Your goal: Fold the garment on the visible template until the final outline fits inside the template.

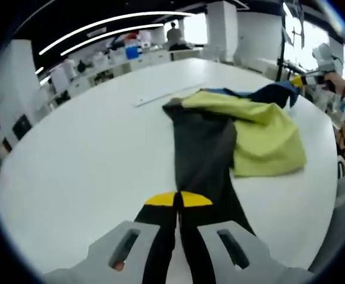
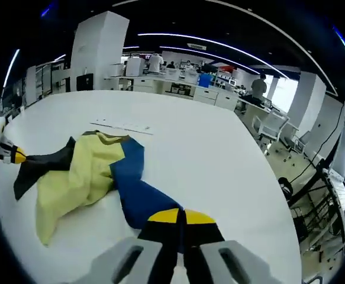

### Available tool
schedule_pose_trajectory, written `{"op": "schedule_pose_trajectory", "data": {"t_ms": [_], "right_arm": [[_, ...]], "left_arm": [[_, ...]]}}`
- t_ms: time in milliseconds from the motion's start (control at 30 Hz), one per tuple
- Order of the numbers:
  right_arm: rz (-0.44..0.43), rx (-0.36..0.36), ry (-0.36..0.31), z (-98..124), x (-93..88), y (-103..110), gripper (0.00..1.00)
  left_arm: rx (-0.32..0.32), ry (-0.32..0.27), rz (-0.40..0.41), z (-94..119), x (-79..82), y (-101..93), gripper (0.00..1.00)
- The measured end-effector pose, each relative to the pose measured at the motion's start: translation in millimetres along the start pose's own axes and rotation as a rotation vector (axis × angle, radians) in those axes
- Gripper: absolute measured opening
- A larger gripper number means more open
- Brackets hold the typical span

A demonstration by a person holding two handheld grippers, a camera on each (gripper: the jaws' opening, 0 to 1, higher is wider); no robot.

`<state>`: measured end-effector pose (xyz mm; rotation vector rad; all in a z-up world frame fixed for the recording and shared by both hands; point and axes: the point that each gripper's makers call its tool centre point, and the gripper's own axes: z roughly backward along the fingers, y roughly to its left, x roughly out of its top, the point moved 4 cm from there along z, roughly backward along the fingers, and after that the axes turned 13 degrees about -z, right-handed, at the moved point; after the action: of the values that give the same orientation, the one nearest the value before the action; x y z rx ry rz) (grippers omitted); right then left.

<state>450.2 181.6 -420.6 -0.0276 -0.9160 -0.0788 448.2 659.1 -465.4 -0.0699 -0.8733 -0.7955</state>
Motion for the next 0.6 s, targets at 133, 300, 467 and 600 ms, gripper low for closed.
{"op": "schedule_pose_trajectory", "data": {"t_ms": [133, 300, 467, 600], "right_arm": [[-0.052, -0.035, 0.036, -12.1, -0.1, -21.8, 0.0], [-0.042, -0.094, 0.084, -20.7, -3.6, -47.5, 0.0], [-0.02, -0.129, 0.109, -22.9, -6.9, -61.5, 0.0], [-0.013, -0.138, 0.138, -25.2, -9.9, -70.9, 0.0]], "left_arm": [[0.024, 0.027, -0.007, 0.1, -10.0, 8.5, 0.0], [0.051, 0.05, 0.004, 1.6, -19.4, 20.7, 0.0], [0.08, 0.061, 0.023, 3.5, -25.4, 32.1, 0.0], [0.098, 0.08, 0.027, 6.2, -33.1, 42.1, 0.0]]}}
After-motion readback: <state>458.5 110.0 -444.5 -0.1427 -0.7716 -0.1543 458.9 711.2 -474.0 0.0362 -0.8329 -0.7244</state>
